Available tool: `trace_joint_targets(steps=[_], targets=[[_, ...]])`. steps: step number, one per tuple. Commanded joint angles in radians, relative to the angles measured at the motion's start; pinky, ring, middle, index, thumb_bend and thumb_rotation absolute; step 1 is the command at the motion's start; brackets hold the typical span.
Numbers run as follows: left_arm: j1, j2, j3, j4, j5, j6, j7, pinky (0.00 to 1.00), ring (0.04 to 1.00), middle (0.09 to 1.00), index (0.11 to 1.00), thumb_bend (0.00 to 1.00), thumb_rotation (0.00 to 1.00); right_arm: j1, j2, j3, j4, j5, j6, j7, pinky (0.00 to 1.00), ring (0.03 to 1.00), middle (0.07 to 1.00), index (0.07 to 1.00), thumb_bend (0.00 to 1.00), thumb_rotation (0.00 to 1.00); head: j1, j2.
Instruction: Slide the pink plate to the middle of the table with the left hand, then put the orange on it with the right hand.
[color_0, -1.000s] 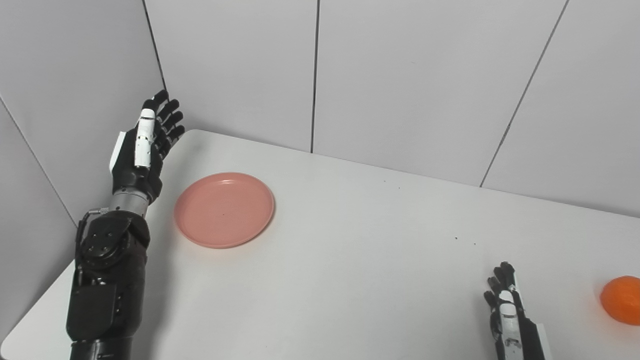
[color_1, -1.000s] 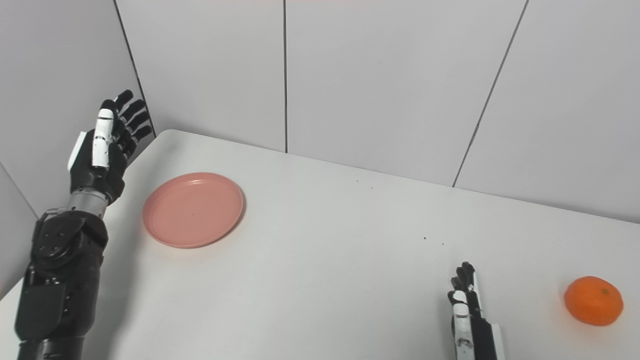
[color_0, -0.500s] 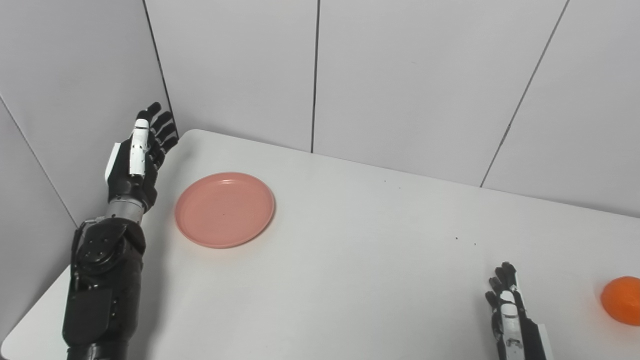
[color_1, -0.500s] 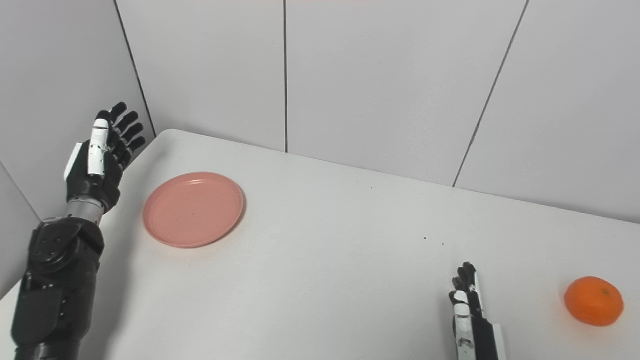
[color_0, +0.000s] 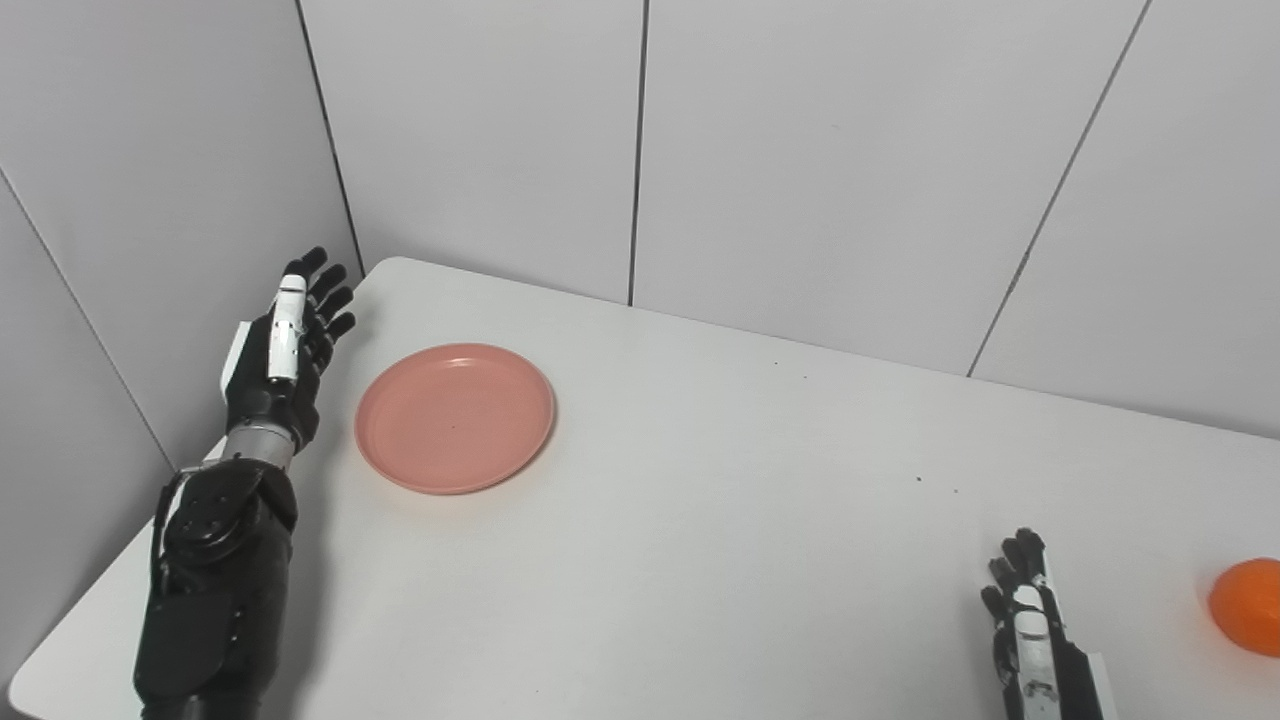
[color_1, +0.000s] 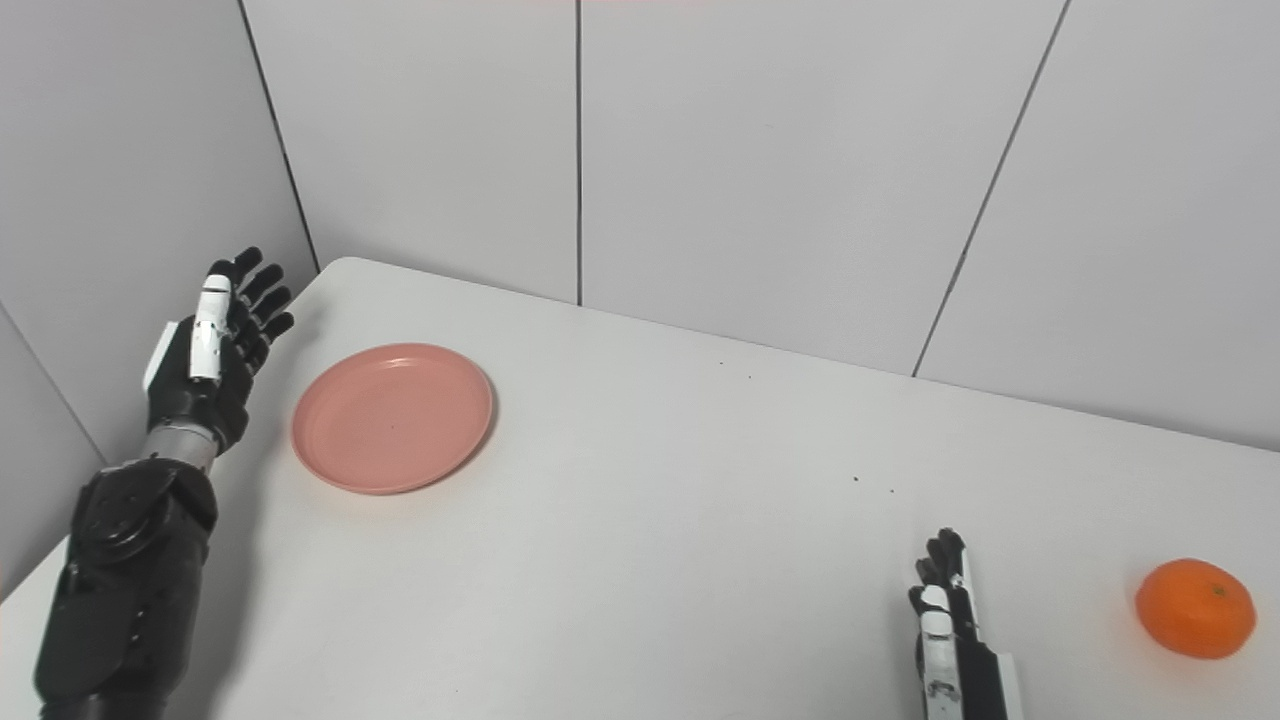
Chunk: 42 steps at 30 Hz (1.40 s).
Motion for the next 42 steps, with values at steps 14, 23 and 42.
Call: trace_joint_targets(steps=[14,23,42], targets=[[-0.001,0.003,-0.011,0.059,-0.019,-0.113,-0.021,0.93,0.939,0.938,0.930,0.32,1.00,-0.016,-0.004,-0.007,-0.013,0.016,-0.040,0.011,1.00,1.000,1.000,1.000,0.15,1.00,0.008,0.001],[0.007,-0.007,-0.013,0.073,-0.030,-0.107,-0.017,0.92,0.940,0.942,0.934,0.29,1.00,-0.016,-0.006,-0.008,-0.011,0.014,-0.047,0.010,1.00,1.000,1.000,1.000,0.14,1.00,0.008,0.002],[0.037,-0.028,-0.032,0.057,-0.022,-0.115,-0.015,0.95,0.941,0.943,0.936,0.31,1.00,-0.017,-0.012,-0.009,-0.011,0.020,-0.041,0.011,1.00,1.000,1.000,1.000,0.14,1.00,0.013,-0.001]])
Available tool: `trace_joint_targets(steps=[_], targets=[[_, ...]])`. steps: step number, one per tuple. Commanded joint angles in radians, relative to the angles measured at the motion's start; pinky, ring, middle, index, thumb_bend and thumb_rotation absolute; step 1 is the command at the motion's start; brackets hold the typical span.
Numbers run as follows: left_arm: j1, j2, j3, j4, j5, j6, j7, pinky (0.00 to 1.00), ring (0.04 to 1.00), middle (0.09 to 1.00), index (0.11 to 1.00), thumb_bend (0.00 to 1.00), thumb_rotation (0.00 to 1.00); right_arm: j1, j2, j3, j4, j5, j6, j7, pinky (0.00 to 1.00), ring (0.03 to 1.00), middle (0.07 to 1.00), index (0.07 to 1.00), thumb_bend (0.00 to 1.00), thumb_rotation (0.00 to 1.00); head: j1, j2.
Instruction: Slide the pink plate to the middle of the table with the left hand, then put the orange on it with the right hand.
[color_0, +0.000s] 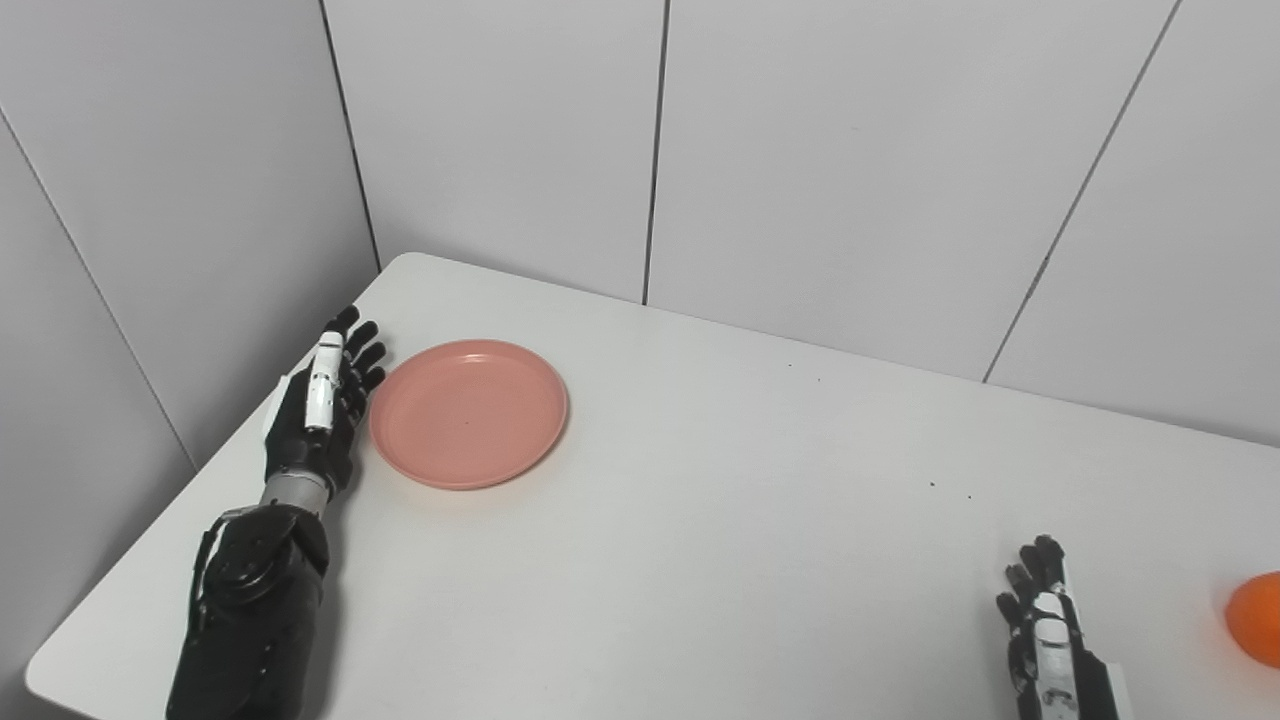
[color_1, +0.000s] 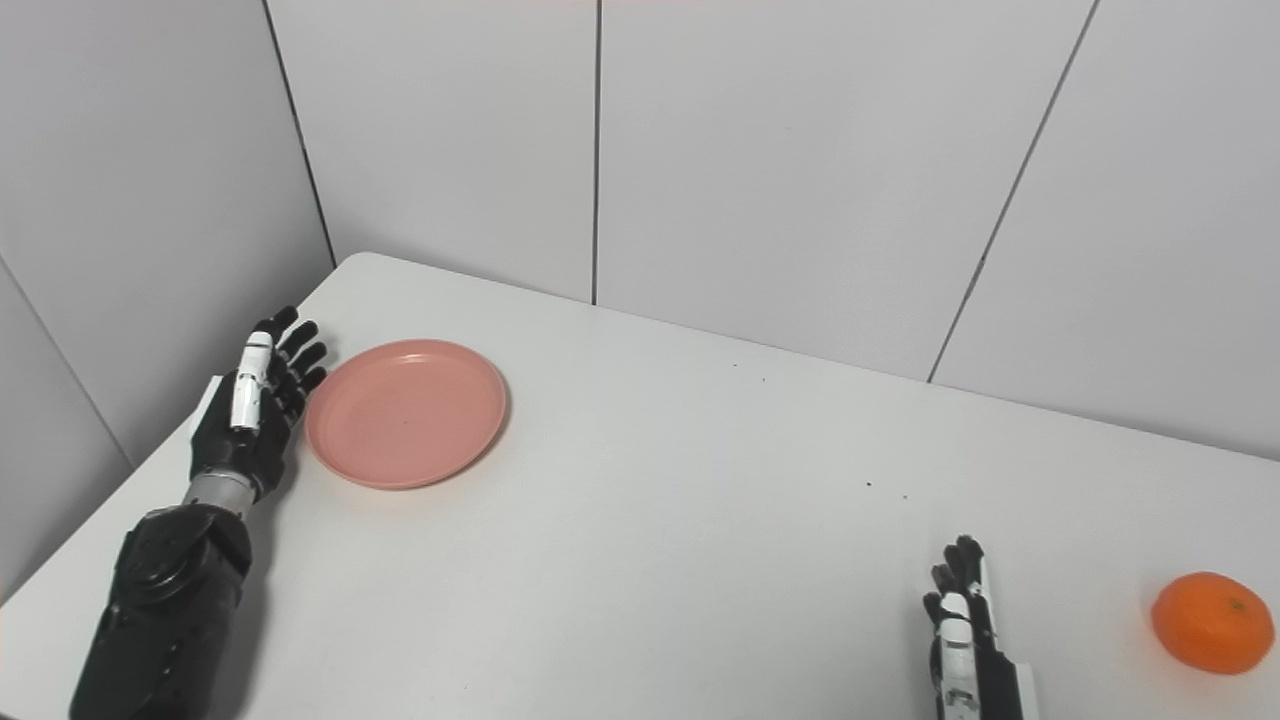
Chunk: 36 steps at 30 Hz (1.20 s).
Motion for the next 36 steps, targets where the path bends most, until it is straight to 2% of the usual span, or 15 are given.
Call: trace_joint_targets(steps=[1,10,20,27,32,36], targets=[[-0.023,0.018,-0.001,-0.013,0.004,-0.046,-0.007,0.95,0.940,0.941,0.935,0.31,1.00,-0.014,-0.006,-0.005,-0.014,0.003,-0.042,0.011,1.00,1.000,1.000,1.000,0.14,1.00,0.001,0.001],[-0.030,0.022,-0.005,0.038,0.004,-0.092,-0.024,0.98,0.952,0.951,0.941,0.33,1.00,-0.014,-0.005,-0.007,-0.012,0.012,-0.042,0.013,1.00,1.000,1.000,1.000,0.16,1.00,0.002,-0.001],[-0.063,0.020,-0.015,0.083,0.004,-0.069,-0.015,0.97,0.961,0.957,0.944,0.34,1.00,-0.015,-0.006,-0.009,-0.015,0.023,-0.031,0.017,1.00,1.000,1.000,1.000,0.14,1.00,0.006,-0.005],[-0.087,0.031,-0.035,0.160,-0.001,-0.094,-0.056,0.96,0.959,0.951,0.934,0.35,1.00,-0.014,-0.004,-0.009,-0.010,0.027,-0.040,0.017,1.00,1.000,1.000,1.000,0.15,1.00,0.004,-0.003],[-0.093,0.022,-0.050,0.176,-0.003,-0.113,-0.065,0.94,0.943,0.945,0.925,0.37,1.00,-0.014,-0.005,-0.008,-0.008,0.017,-0.047,0.015,1.00,1.000,1.000,1.000,0.14,1.00,0.002,-0.001],[-0.095,0.016,-0.061,0.171,-0.004,-0.108,-0.063,0.94,0.939,0.943,0.930,0.36,1.00,-0.013,-0.005,-0.007,-0.012,0.013,-0.043,0.014,1.00,1.000,1.000,1.000,0.14,1.00,0.000,0.000]])
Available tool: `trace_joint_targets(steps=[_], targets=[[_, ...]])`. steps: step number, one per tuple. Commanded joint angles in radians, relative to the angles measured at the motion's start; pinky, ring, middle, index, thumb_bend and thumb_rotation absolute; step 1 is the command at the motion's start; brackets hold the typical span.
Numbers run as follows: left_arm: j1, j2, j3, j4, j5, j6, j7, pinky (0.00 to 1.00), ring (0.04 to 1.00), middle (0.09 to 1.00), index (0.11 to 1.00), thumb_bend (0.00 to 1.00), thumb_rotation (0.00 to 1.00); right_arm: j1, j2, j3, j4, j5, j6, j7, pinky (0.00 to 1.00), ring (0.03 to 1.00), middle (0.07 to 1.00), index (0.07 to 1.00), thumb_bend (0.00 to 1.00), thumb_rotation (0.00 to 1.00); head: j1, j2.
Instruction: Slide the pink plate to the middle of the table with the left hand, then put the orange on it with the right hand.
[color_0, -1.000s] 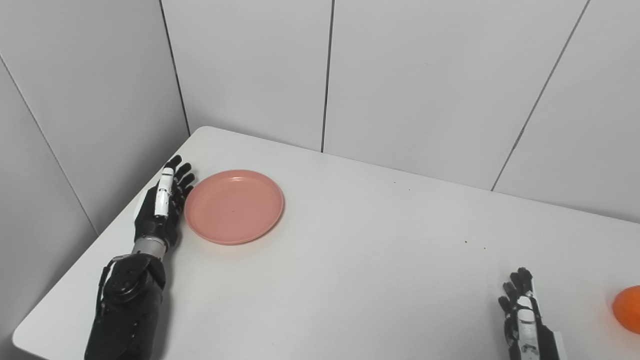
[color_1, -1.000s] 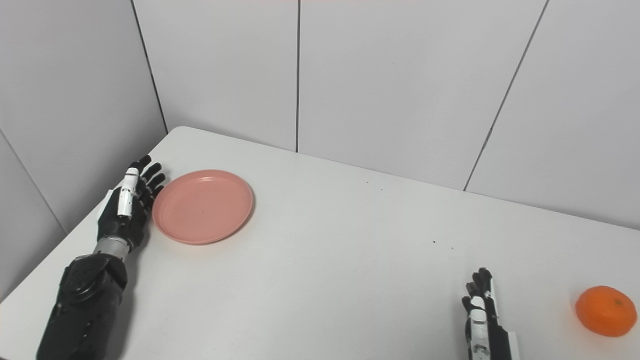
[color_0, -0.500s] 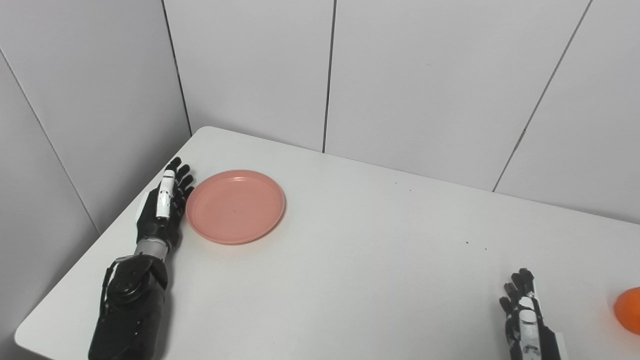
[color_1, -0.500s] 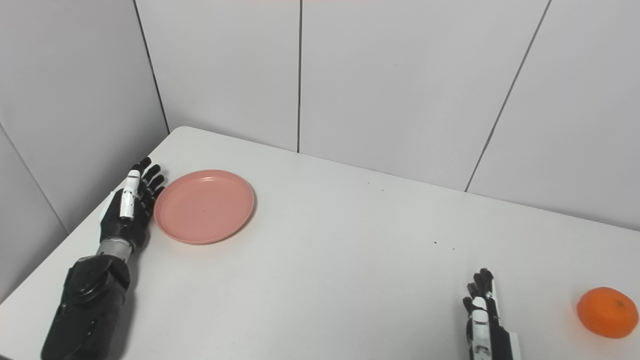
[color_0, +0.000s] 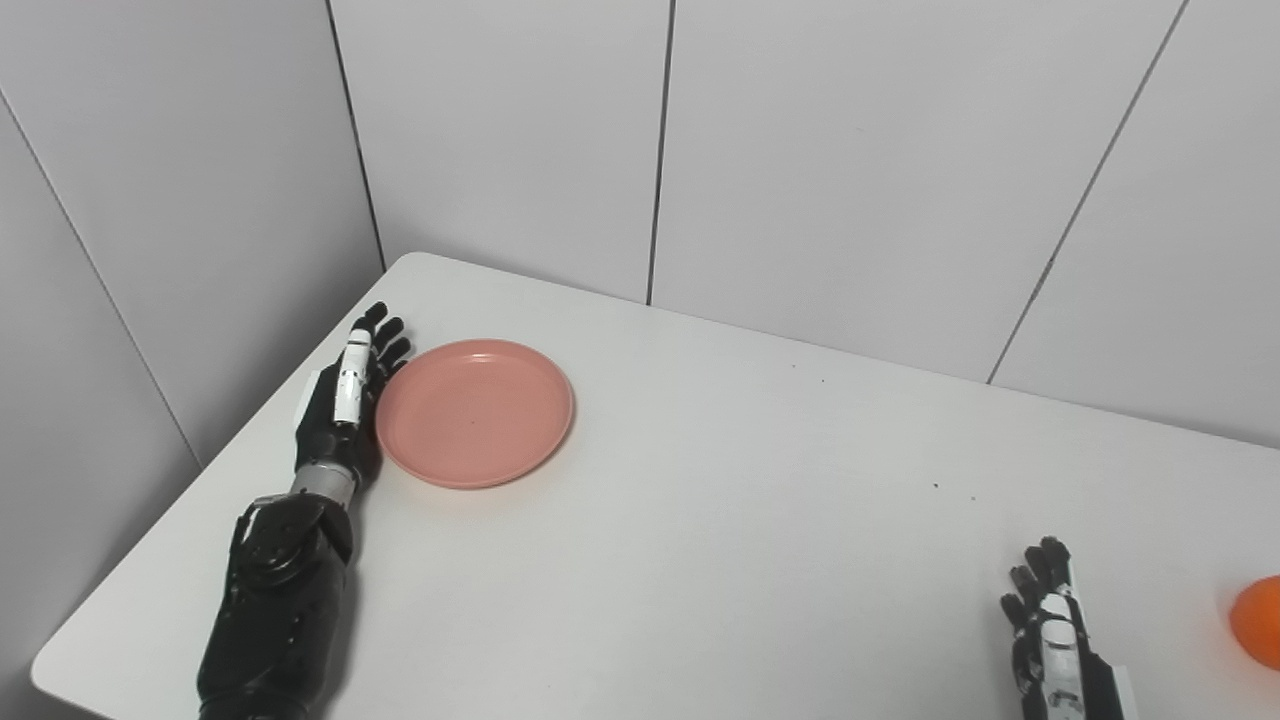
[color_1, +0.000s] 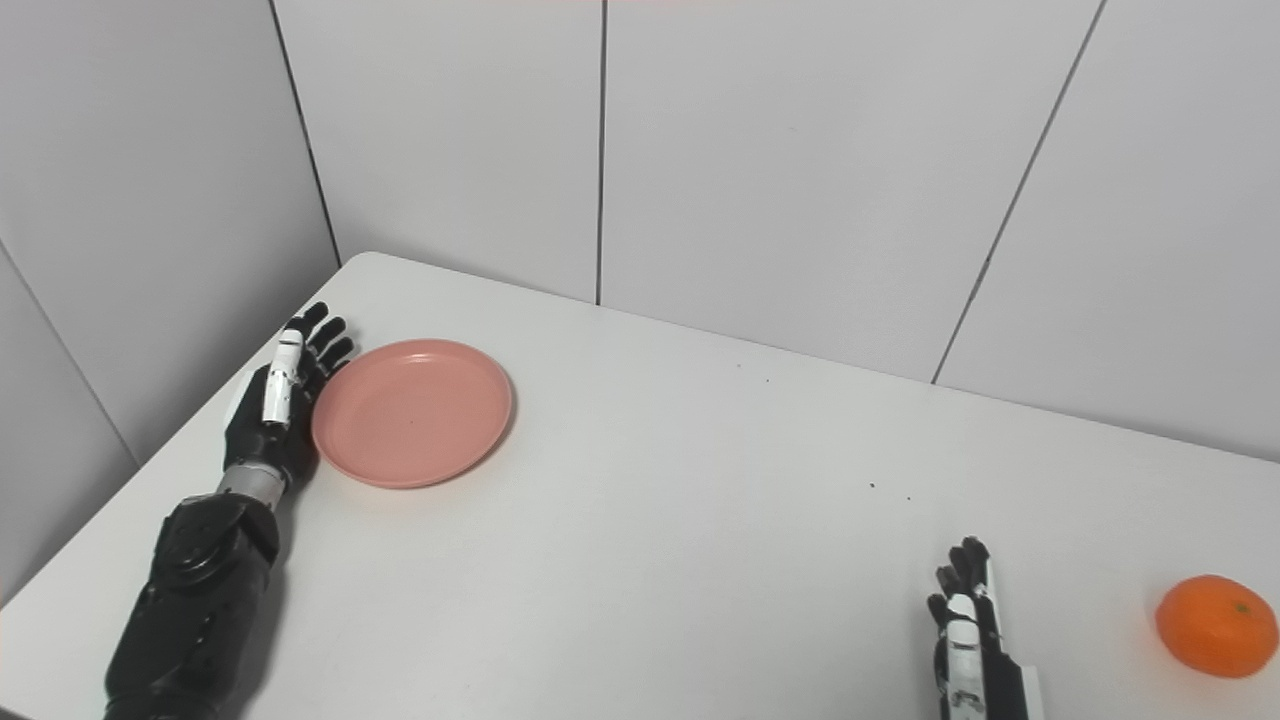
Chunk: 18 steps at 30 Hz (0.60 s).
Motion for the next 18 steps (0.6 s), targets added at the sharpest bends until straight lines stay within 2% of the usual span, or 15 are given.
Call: trace_joint_targets(steps=[1,6,9,14,18], targets=[[-0.026,-0.003,-0.012,-0.014,-0.009,0.007,-0.014,0.93,0.934,0.937,0.927,0.36,1.00,-0.012,-0.004,-0.001,-0.015,-0.003,-0.041,0.010,1.00,1.000,1.000,1.000,0.15,1.00,0.001,0.000],[-0.029,-0.016,-0.023,-0.037,-0.012,0.037,-0.005,0.92,0.923,0.923,0.915,0.37,1.00,-0.014,-0.001,-0.001,-0.016,-0.005,-0.036,0.009,1.00,1.000,1.000,1.000,0.15,1.00,-0.001,0.001],[-0.029,-0.034,-0.027,-0.075,-0.020,0.100,0.013,0.91,0.921,0.921,0.905,0.38,1.00,-0.017,0.000,-0.001,-0.013,0.004,-0.038,0.013,1.00,1.000,1.000,1.000,0.14,1.00,-0.002,0.001],[-0.022,-0.048,-0.049,-0.079,0.001,0.106,0.011,0.89,0.909,0.912,0.901,0.38,1.00,-0.015,-0.001,0.001,-0.011,-0.014,-0.048,0.008,1.00,1.000,1.000,1.000,0.13,1.00,-0.006,0.002],[-0.014,-0.067,-0.066,-0.105,-0.001,0.127,0.013,0.88,0.902,0.906,0.895,0.37,1.00,-0.014,0.003,0.000,-0.021,-0.012,-0.028,0.005,1.00,1.000,1.000,1.000,0.14,1.00,-0.004,0.004]])
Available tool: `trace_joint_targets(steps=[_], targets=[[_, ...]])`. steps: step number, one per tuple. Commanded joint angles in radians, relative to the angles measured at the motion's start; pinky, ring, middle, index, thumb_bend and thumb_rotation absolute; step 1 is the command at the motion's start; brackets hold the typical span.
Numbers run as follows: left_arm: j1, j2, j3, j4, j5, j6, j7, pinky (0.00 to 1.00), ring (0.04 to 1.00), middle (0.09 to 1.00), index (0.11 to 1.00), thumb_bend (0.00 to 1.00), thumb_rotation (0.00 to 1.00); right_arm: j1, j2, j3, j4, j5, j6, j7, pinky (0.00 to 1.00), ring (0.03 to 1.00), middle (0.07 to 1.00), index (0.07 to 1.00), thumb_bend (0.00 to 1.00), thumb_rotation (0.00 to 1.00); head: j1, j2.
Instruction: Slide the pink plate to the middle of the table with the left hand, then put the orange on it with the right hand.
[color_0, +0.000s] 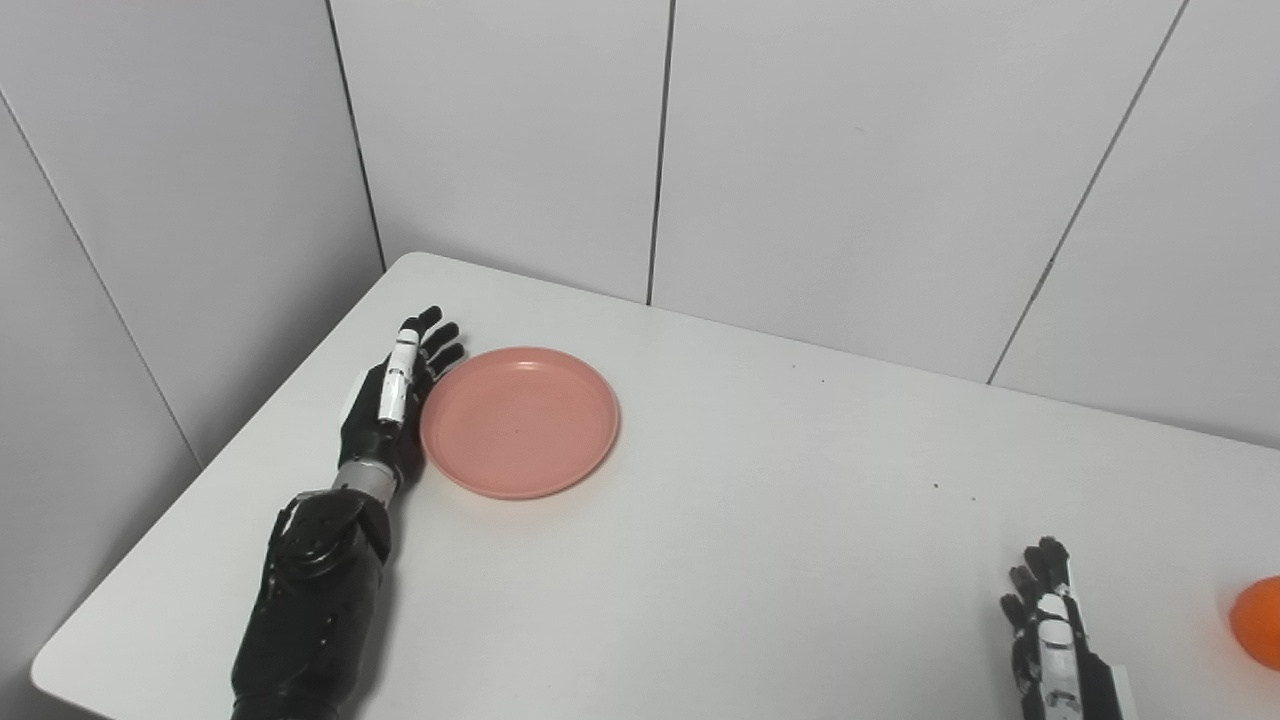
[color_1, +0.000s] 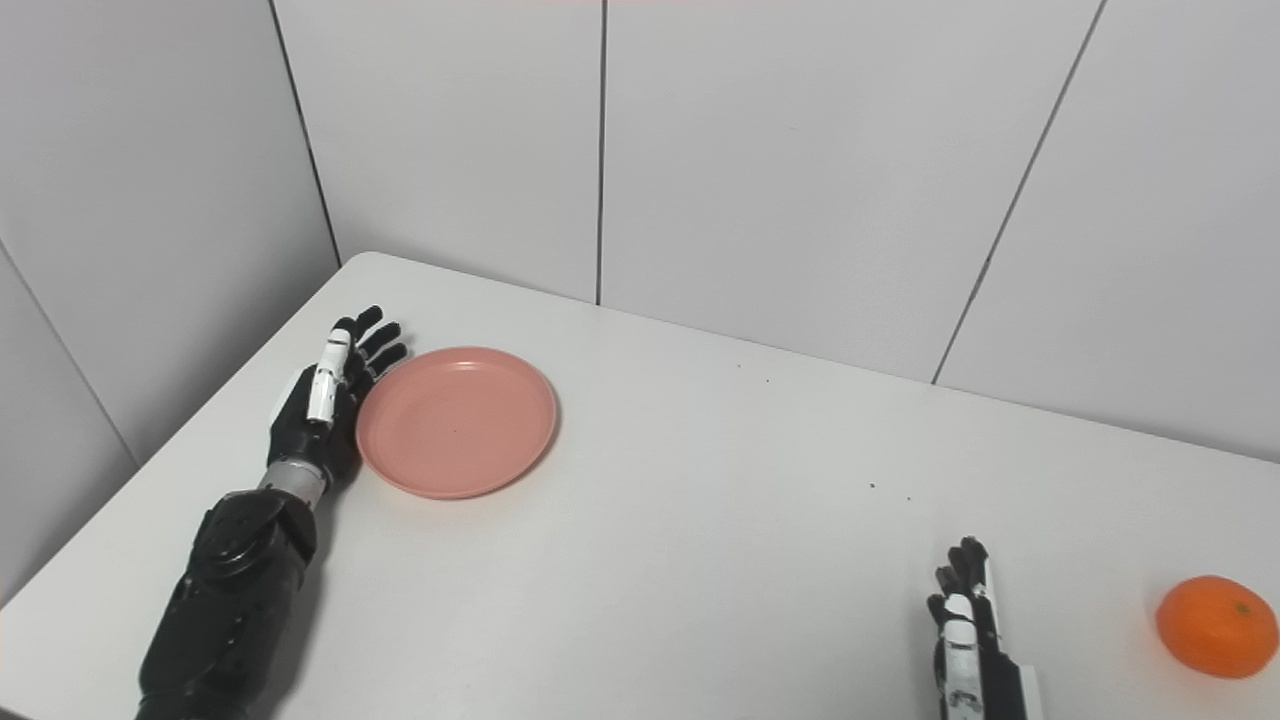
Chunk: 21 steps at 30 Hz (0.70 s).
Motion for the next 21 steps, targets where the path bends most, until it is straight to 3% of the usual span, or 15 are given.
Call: trace_joint_targets(steps=[1,7,13,17,21], targets=[[-0.008,-0.021,-0.017,-0.028,-0.003,0.025,-0.005,0.89,0.905,0.908,0.897,0.37,1.00,-0.013,0.002,-0.001,-0.022,0.001,-0.025,0.006,1.00,1.000,1.000,1.000,0.14,1.00,0.001,0.001],[-0.009,-0.041,-0.039,-0.034,-0.020,0.049,-0.036,0.92,0.920,0.926,0.911,0.36,1.00,-0.013,0.005,0.001,-0.021,-0.003,-0.028,0.004,1.00,1.000,1.000,1.000,0.14,1.00,-0.005,0.006],[-0.011,-0.065,-0.057,-0.033,-0.004,0.056,-0.024,0.91,0.910,0.916,0.903,0.36,1.00,-0.011,0.003,0.005,-0.020,-0.013,-0.031,0.005,1.00,1.000,1.000,1.000,0.14,1.00,-0.015,0.012],[-0.012,-0.073,-0.079,-0.038,0.019,0.062,-0.017,0.88,0.896,0.905,0.890,0.35,0.94,-0.009,0.008,0.006,-0.020,-0.013,-0.036,0.004,1.00,1.000,1.000,1.000,0.17,1.00,-0.020,0.014],[-0.015,-0.088,-0.094,-0.043,0.024,0.080,-0.010,0.88,0.901,0.909,0.896,0.33,0.99,-0.008,0.013,0.007,-0.023,-0.020,-0.033,0.000,1.00,0.999,1.000,1.000,0.16,1.00,-0.027,0.019]])
